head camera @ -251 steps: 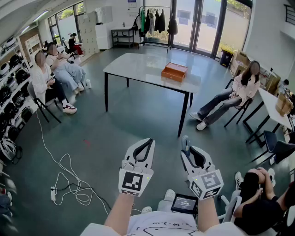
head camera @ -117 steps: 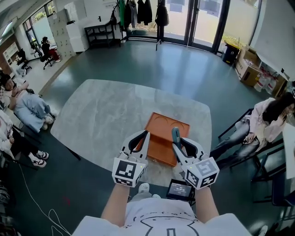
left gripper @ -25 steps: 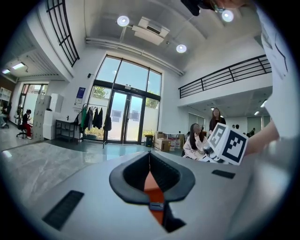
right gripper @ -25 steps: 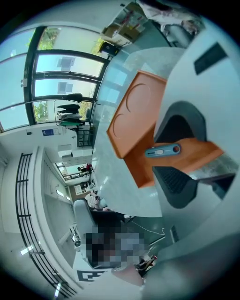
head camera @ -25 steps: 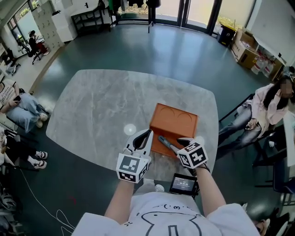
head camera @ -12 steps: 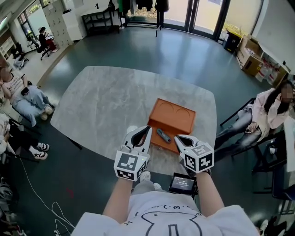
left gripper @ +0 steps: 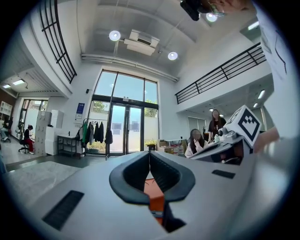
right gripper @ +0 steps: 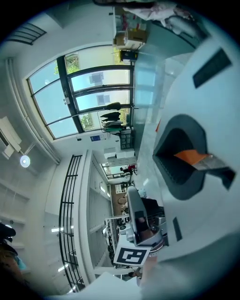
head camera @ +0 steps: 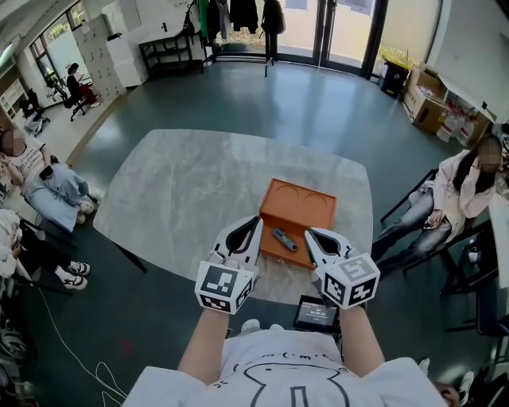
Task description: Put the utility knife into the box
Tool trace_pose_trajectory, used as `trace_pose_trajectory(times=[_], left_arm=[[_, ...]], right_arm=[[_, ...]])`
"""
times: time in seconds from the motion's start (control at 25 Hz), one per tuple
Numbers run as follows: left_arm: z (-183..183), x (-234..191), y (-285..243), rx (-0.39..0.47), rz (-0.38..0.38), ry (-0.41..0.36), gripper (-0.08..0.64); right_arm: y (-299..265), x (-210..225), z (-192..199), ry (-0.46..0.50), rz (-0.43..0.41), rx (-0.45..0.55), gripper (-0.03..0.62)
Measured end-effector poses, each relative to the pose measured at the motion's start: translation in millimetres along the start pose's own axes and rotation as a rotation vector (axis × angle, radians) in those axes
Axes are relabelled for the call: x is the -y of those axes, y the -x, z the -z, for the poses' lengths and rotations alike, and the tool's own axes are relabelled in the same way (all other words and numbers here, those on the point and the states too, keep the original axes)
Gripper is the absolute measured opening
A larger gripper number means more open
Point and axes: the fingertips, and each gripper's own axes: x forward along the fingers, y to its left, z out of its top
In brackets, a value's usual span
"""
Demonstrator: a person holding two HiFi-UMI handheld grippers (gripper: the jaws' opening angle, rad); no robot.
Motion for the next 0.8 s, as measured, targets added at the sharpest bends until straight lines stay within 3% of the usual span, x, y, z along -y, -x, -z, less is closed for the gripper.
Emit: trace_pose_trajectory(times=[0.4,0.8], left_arm=[[-28,-1,-3,0.062,0.051,-0.028,0.015],[-39,7,-10,0.095,0.089,-0.048,0.015]], right_arm=[[24,-4,-39,0.064,0.064,0.176,0.008],[28,-2,-52,0.136,0.099,0.209,0.006]])
